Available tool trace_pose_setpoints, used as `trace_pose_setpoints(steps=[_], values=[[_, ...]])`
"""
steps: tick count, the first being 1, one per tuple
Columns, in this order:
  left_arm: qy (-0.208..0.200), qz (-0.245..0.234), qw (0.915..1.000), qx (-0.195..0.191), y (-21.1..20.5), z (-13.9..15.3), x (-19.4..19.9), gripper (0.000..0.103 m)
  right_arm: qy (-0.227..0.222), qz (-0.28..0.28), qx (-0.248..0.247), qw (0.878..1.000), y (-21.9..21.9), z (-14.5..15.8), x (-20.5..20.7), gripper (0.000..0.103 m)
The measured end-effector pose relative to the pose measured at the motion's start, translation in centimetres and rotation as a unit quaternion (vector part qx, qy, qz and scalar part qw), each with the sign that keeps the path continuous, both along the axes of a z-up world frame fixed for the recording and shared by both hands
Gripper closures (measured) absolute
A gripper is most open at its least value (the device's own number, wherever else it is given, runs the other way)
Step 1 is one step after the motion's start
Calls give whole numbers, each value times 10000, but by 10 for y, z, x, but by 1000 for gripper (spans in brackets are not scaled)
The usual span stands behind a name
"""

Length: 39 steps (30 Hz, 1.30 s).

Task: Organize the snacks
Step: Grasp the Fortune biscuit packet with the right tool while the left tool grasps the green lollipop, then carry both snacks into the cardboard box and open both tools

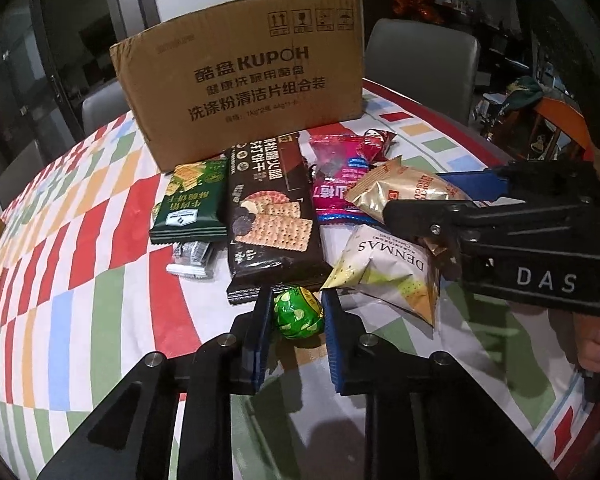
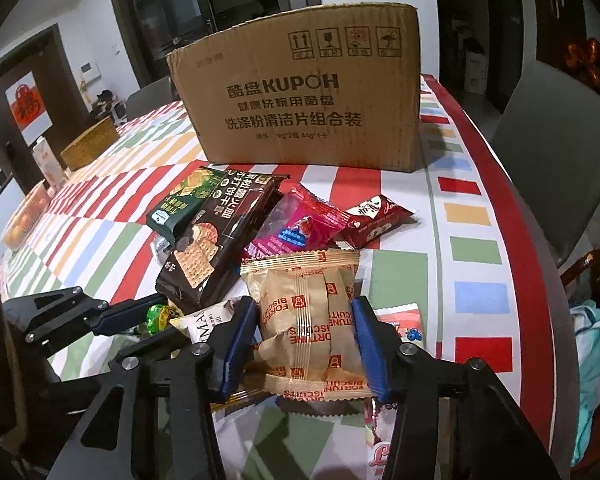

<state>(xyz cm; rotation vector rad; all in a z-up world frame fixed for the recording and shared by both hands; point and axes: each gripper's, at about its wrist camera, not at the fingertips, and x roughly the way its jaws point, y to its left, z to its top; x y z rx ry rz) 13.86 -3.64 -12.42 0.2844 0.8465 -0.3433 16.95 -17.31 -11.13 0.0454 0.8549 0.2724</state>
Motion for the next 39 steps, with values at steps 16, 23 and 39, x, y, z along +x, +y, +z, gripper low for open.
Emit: trace_pose_setpoints(steps=[16,23,39], values=[[-313,650,9946,-747,25,50,-15,78,-447,94,81,9989,1,30,-20,59],[-647,670,9916,-894,25,90,-13,78,-859,168,112,9961,-1,66,-26,59],[-1154,555,9902,-558,11,179,61,78,-1458,306,-5,9888,-4,153,34,59]])
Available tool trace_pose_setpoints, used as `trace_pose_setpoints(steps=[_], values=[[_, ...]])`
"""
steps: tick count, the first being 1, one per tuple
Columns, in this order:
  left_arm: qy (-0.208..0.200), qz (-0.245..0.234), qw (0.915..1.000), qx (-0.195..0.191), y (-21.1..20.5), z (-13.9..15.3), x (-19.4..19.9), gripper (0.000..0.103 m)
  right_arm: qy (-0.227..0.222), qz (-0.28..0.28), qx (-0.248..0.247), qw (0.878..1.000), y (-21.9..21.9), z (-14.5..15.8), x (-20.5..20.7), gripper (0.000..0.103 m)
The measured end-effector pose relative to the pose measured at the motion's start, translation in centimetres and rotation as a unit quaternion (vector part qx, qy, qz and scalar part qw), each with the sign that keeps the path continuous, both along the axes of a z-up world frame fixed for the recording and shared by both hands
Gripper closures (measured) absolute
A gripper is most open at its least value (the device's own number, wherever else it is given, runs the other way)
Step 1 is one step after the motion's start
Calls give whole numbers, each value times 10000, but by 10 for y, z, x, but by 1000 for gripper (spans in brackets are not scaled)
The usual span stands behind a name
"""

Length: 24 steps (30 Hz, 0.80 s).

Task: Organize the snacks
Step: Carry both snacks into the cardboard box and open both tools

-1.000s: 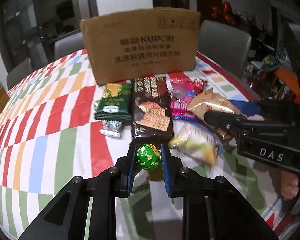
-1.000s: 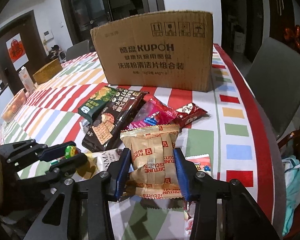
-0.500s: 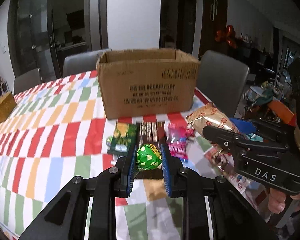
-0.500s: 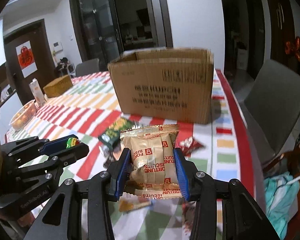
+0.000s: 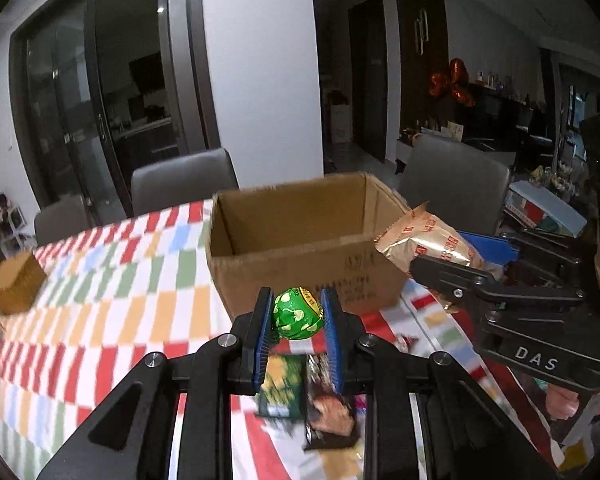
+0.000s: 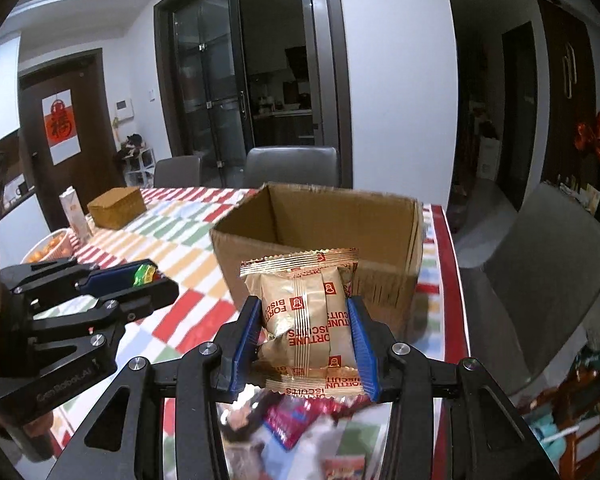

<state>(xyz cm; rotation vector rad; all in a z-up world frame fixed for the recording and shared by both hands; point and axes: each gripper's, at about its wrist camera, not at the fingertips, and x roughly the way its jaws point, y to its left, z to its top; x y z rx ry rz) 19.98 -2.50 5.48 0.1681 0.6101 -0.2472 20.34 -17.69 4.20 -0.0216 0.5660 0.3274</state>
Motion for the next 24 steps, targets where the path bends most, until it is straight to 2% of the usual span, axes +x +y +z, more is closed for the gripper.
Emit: trace_pose_setpoints(steps=[4,12,18,23,24], values=[[87,-76,9999,45,-3,12,30,78,-13,-34,-19,10000,-3,13,26,59],[302,-110,9995,2,-8,29,98,78,283,-81,-13,9996,-7,23,90,59],[597,-88,9982,-64,-12,21,143,78,425,-181,75,9989,-9,22,119,59],[763,-50,9971,-3,-19,9,165,78,472,-218,20,9986,-11,17,136,58],[792,-36,9968,-1,-18,7,169,73,478,-236,7,9986,-12,15,138,58]])
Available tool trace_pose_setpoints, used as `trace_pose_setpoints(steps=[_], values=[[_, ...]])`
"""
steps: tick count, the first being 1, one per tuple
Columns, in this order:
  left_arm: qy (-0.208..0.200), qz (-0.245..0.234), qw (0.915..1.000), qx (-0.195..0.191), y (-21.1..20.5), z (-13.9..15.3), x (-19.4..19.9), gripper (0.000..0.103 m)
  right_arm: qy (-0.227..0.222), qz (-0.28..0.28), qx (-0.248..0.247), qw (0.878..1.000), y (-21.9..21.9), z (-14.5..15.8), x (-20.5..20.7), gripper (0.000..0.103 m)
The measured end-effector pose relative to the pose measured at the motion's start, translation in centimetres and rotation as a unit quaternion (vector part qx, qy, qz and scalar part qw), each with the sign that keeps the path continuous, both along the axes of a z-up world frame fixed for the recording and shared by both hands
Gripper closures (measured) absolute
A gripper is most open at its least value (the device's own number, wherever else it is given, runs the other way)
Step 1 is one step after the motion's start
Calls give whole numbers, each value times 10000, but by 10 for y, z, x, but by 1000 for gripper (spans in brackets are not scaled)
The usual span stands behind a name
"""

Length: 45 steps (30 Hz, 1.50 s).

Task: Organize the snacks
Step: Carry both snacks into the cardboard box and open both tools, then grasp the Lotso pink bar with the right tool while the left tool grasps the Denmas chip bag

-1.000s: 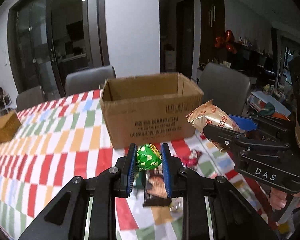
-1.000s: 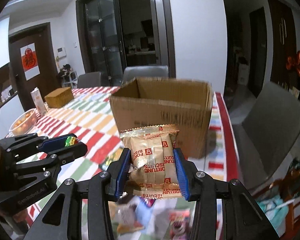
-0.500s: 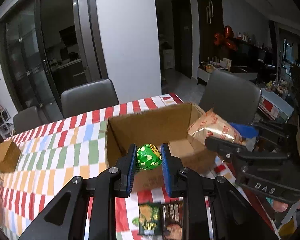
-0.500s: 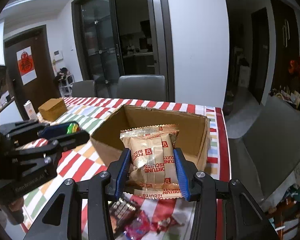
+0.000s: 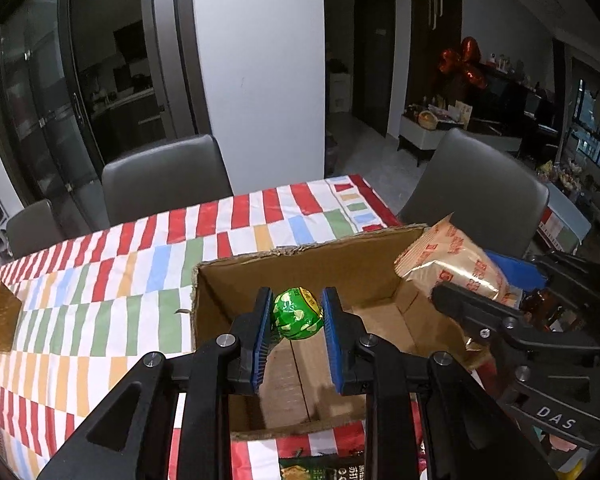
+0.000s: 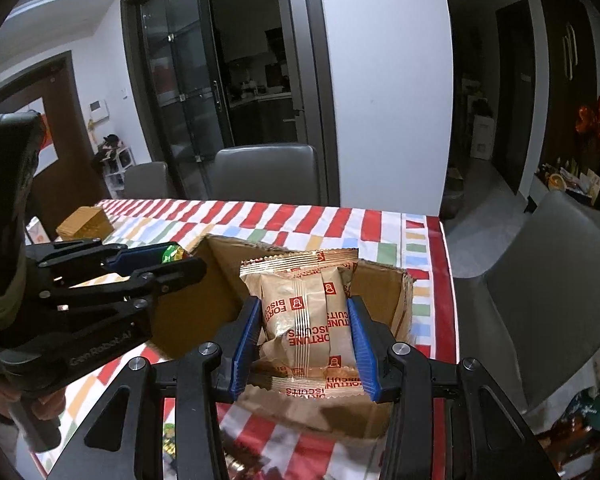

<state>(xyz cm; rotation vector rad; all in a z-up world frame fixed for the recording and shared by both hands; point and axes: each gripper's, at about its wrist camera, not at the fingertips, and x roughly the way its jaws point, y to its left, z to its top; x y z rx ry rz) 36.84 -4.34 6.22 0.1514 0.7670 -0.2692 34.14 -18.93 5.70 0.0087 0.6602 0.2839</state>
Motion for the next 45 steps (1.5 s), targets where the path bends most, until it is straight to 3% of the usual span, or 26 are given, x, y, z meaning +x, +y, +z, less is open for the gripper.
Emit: trace_pose_setpoints(steps=[2,3,5,12,21,31,36,45], values=[[15,89,10000,42,0,-2,2,59,-11,-92,-68,9999,0,-2,1,54],[-16,161,9998,65,1,-3,1,53,-26,-157,-159,9997,0,-2,1,45],[-77,231,9996,160,2,-3,-5,51,-138,-282,-347,9989,0,-1,0,40],[-428,300,9981,318,5,5,-53,28,-176,-212,-300,9992,-5,0,-27,40],[-794,208,9955,468,3,8,-133,14,-82,8,-252,9996,-10,-5,-93,40],[-708,110,9972,221,2,-15,-207,13,-296,77,-397,9987,-17,-11,-167,40],[-484,16,9988,48,-2,-33,-227,13,-329,63,-475,9983,-17,-20,-190,40],[-241,-21,9996,165,-8,-64,-252,13,-80,6,-528,9986,-22,-52,-219,40]])
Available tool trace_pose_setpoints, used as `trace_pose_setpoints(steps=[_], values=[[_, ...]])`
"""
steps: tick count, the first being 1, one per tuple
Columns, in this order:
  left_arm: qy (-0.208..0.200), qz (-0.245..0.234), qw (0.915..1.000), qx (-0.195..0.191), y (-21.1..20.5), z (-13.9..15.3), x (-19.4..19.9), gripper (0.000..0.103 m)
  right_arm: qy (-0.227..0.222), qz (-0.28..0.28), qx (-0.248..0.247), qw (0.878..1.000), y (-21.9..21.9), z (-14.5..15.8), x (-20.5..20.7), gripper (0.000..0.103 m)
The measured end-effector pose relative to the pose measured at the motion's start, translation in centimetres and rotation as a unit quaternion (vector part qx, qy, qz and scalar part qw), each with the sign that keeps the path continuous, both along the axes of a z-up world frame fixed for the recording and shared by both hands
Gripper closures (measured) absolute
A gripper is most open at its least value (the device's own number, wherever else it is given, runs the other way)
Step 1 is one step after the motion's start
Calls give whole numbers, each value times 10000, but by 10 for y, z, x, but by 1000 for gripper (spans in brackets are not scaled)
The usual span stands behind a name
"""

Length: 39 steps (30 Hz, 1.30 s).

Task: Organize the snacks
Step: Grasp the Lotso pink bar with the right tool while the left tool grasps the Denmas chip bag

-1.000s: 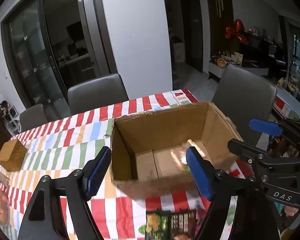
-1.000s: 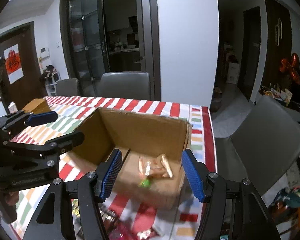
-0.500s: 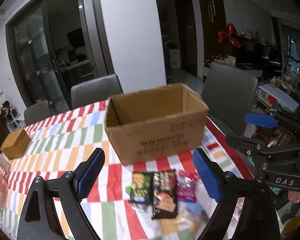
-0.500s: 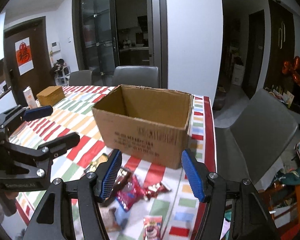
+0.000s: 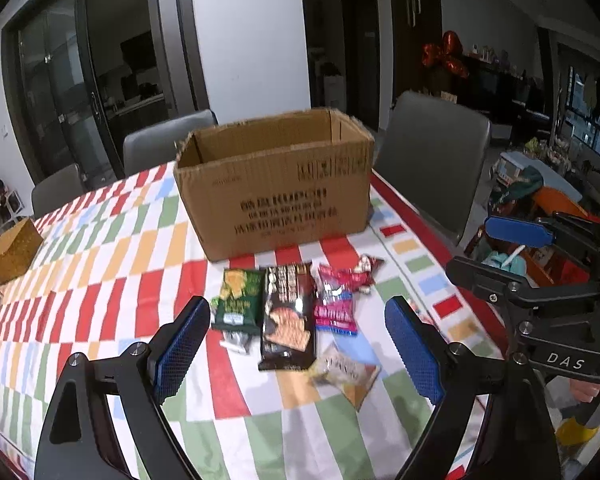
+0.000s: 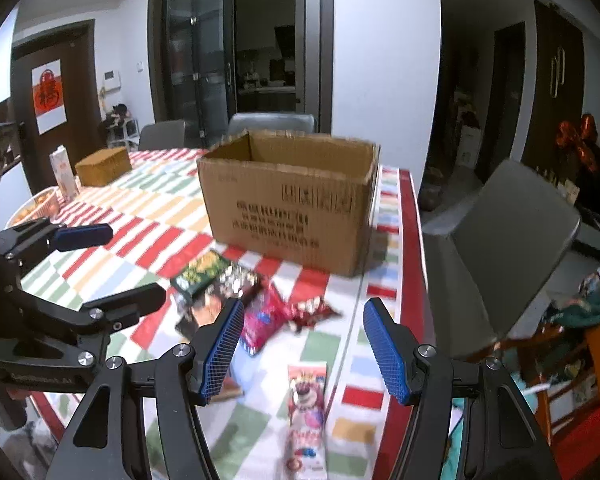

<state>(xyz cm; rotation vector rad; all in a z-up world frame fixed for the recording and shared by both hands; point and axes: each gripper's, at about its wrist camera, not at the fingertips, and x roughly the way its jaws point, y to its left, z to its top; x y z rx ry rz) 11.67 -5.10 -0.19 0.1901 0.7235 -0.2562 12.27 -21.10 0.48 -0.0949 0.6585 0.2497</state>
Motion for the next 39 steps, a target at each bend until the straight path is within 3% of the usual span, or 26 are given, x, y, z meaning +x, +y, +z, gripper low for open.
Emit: trace_pose_setpoints(steps=[5,15,25,35,39], values=[[227,-6,9997,132,-6,-24,-4,14,378,-36,15,9993,-4,-28,-3,40],[936,129,9955,16,-12,-79,10,24,829,-239,-91,9962,-14,-78,1,40],[1447,403,9881,-318,-17,-107,34,36,997,-260,-38,9947,-12,-99,9,41],[1610,443,9849,-451,-18,-114,40,53,1280,-264,-27,9914,-9,-117,24,53],[1579,407,9855,-473,-15,-113,38,59,1269,-256,-176,9914,-3,-121,25,69]])
